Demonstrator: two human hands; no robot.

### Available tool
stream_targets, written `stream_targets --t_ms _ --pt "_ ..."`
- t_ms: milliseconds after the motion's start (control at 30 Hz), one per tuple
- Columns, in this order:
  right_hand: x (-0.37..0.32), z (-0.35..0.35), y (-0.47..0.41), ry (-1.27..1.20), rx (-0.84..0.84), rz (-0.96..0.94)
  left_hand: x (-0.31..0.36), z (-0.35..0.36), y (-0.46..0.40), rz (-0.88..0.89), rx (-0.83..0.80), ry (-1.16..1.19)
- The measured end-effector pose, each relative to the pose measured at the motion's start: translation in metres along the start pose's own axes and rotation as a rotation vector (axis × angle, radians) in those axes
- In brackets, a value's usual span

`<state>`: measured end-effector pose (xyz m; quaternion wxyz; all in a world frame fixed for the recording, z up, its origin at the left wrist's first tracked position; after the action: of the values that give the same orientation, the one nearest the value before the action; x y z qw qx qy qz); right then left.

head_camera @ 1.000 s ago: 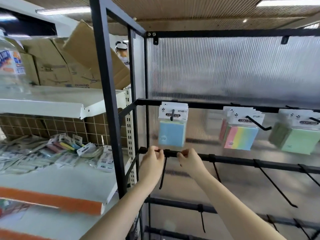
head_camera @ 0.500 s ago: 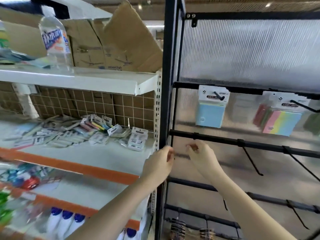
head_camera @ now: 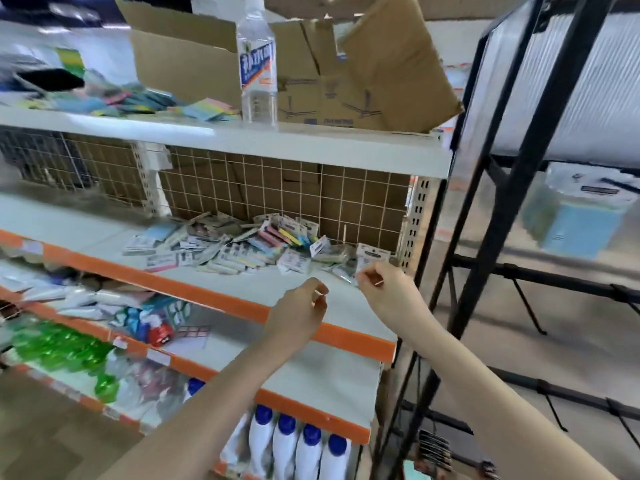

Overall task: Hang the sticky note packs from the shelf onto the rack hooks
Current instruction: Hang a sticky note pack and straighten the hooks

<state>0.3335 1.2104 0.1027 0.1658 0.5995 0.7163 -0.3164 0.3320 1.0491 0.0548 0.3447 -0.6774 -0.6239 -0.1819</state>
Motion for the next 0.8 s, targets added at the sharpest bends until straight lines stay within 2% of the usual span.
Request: stream_targets --t_ms 267,567,800 --pt "-0.053 0.093 -0.039 0.038 -0.161 -0.035 -0.094 -0.069 -0.004 -0.163 0.055 -0.002" --pt "-0.079 0.182 -0.101 0.053 -0.266 -0.089 -0.170 -0.097 -0.044 -0.284 0.106 0.059" --pt "-0.088 0.242 -0.169 0.074 -0.319 -0.074 -0.219 -0.117 -0.102 -0.332 0.053 -0.029"
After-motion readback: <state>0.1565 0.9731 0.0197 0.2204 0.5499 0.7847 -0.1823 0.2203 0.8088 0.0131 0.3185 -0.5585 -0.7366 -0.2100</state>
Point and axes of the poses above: each hand's wrist, its own y-axis away from the middle knuckle, its own z-axis out of the palm, x = y × z, the point moved 4 cm from there along -y, towards the middle knuckle, and after that the axes turned 6 degrees about y, right-handed, at the moved point
